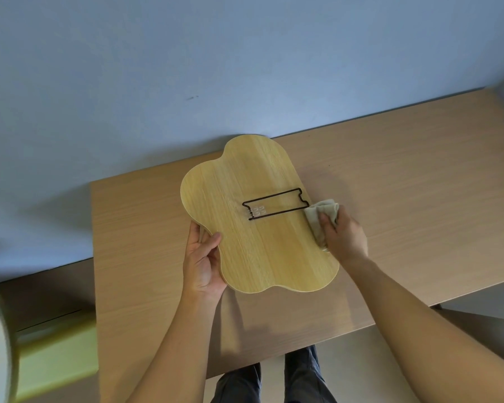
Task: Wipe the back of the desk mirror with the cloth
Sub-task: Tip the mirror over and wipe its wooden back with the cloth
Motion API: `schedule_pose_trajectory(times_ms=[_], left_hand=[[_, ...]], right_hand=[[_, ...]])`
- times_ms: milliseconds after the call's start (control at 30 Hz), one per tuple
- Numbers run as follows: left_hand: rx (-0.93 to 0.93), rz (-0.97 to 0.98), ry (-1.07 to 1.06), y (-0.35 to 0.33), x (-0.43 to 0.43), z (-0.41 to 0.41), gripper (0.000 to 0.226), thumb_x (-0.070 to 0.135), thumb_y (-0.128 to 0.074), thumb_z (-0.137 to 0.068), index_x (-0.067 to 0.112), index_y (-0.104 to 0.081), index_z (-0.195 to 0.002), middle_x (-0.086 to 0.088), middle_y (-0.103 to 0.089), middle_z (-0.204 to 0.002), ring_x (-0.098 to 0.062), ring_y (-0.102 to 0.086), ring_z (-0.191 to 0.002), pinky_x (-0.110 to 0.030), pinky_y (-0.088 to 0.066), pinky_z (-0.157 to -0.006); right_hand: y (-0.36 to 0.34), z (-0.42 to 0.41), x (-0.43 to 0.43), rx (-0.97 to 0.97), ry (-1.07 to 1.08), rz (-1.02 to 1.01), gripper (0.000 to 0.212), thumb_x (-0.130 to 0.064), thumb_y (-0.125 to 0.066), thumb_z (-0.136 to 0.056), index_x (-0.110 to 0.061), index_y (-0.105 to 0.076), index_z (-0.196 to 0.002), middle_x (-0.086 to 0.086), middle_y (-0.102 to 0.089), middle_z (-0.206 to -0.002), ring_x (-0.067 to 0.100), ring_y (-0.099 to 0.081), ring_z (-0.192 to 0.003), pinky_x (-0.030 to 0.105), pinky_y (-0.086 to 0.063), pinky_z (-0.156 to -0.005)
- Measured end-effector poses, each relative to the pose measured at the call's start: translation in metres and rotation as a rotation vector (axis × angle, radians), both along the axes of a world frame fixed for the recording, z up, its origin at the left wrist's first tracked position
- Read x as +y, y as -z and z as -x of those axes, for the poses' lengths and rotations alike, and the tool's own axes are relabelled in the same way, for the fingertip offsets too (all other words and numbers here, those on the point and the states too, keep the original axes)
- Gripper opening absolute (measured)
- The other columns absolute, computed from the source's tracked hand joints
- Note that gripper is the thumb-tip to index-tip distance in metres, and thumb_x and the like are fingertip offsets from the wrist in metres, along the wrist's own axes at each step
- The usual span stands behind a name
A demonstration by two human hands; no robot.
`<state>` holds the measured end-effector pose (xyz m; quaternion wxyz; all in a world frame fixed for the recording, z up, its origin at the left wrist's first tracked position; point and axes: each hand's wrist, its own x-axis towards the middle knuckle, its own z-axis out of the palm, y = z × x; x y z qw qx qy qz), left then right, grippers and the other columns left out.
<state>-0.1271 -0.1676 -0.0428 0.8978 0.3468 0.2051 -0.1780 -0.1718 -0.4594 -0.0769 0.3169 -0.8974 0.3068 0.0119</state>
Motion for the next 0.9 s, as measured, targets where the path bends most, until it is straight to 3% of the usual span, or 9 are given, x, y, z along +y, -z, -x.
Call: schedule_pose_trajectory(times_ms=[100, 167, 267, 333, 433, 533, 667, 767, 900], left_hand=[[0.0, -0.007, 0.004, -0.002, 0.0, -0.001, 0.064, -0.012, -0.057, -0.089, 0.028, -0.068, -0.138, -0.001, -0.074, -0.126, -0.027, -0.067, -0.122, -0.062, -0.043, -0.115], [0.003, -0.007, 0.009, -0.004, 0.001, -0.002, 0.066, -0.013, -0.056, -0.089, 0.026, -0.065, -0.142, -0.002, -0.073, -0.126, -0.031, -0.062, -0.126, -0.064, -0.04, -0.117], [-0.003, -0.028, 0.02, -0.007, 0.0, -0.004, 0.072, -0.015, -0.055, -0.087, 0.022, -0.059, -0.147, -0.002, -0.072, -0.126, -0.032, -0.059, -0.126, -0.062, -0.041, -0.117], [-0.014, -0.018, 0.021, -0.01, -0.001, -0.004, 0.08, -0.018, -0.056, -0.08, 0.022, -0.056, -0.149, -0.003, -0.071, -0.125, -0.032, -0.061, -0.123, -0.057, -0.047, -0.11], [-0.034, -0.012, 0.024, -0.013, -0.002, -0.005, 0.084, -0.018, -0.057, -0.075, 0.019, -0.054, -0.15, -0.003, -0.074, -0.12, -0.027, -0.07, -0.111, -0.046, -0.06, -0.094], [-0.028, -0.013, 0.022, -0.012, -0.001, -0.007, 0.083, -0.018, -0.057, -0.074, 0.017, -0.053, -0.15, -0.003, -0.074, -0.117, -0.027, -0.068, -0.109, -0.047, -0.056, -0.095], [-0.044, -0.013, 0.04, -0.009, 0.004, -0.011, 0.078, -0.019, -0.055, -0.077, 0.018, -0.057, -0.146, -0.007, -0.072, -0.123, -0.029, -0.068, -0.115, -0.049, -0.057, -0.099], [-0.03, -0.018, 0.028, -0.005, 0.005, -0.011, 0.072, -0.018, -0.056, -0.074, 0.018, -0.065, -0.136, -0.007, -0.073, -0.119, -0.027, -0.07, -0.112, -0.045, -0.06, -0.093], [-0.019, -0.029, 0.041, -0.001, 0.008, -0.012, 0.068, -0.016, -0.059, -0.072, 0.016, -0.065, -0.132, -0.007, -0.073, -0.117, -0.026, -0.07, -0.108, -0.042, -0.06, -0.088]], right_hand=[[-0.011, -0.009, -0.007, -0.035, 0.118, 0.048, 0.027, -0.042, -0.05, -0.101, -0.018, -0.044, -0.091, 0.008, -0.065, -0.082, 0.03, -0.059, -0.068, 0.034, -0.04, -0.056], [-0.032, -0.023, 0.012, -0.143, 0.089, 0.012, 0.03, -0.046, -0.05, -0.101, -0.017, -0.045, -0.093, 0.003, -0.064, -0.074, 0.032, -0.063, -0.066, 0.036, -0.045, -0.056], [-0.073, -0.059, 0.074, -0.242, -0.095, -0.136, 0.036, -0.06, -0.048, -0.097, -0.025, -0.051, -0.099, -0.003, -0.069, -0.073, 0.025, -0.07, -0.067, 0.037, -0.055, -0.057], [-0.093, -0.086, 0.12, -0.269, -0.239, -0.205, 0.034, -0.063, -0.048, -0.095, -0.029, -0.046, -0.093, -0.005, -0.068, -0.078, 0.019, -0.067, -0.069, 0.034, -0.051, -0.057], [-0.107, -0.122, 0.173, -0.257, -0.525, -0.145, 0.029, -0.049, -0.051, -0.101, -0.023, -0.042, -0.09, -0.006, -0.058, -0.075, 0.02, -0.057, -0.067, 0.035, -0.04, -0.06], [-0.098, -0.145, 0.186, -0.165, -0.712, 0.029, 0.028, -0.045, -0.045, -0.105, -0.018, -0.046, -0.098, -0.002, -0.062, -0.086, 0.019, -0.051, -0.069, 0.043, -0.045, -0.082], [-0.08, -0.162, 0.164, -0.096, -0.675, -0.021, 0.041, -0.047, -0.039, -0.107, -0.012, -0.053, -0.124, 0.006, -0.072, -0.108, 0.021, -0.056, -0.079, 0.045, -0.038, -0.097], [-0.066, -0.173, 0.134, -0.053, -0.564, -0.007, 0.041, -0.047, -0.04, -0.106, -0.014, -0.053, -0.125, 0.008, -0.074, -0.105, 0.03, -0.066, -0.092, 0.044, -0.039, -0.098], [-0.039, -0.177, 0.076, 0.031, -0.327, -0.039, 0.039, -0.049, -0.039, -0.105, -0.017, -0.051, -0.125, 0.014, -0.073, -0.11, 0.037, -0.066, -0.105, 0.046, -0.046, -0.099]])
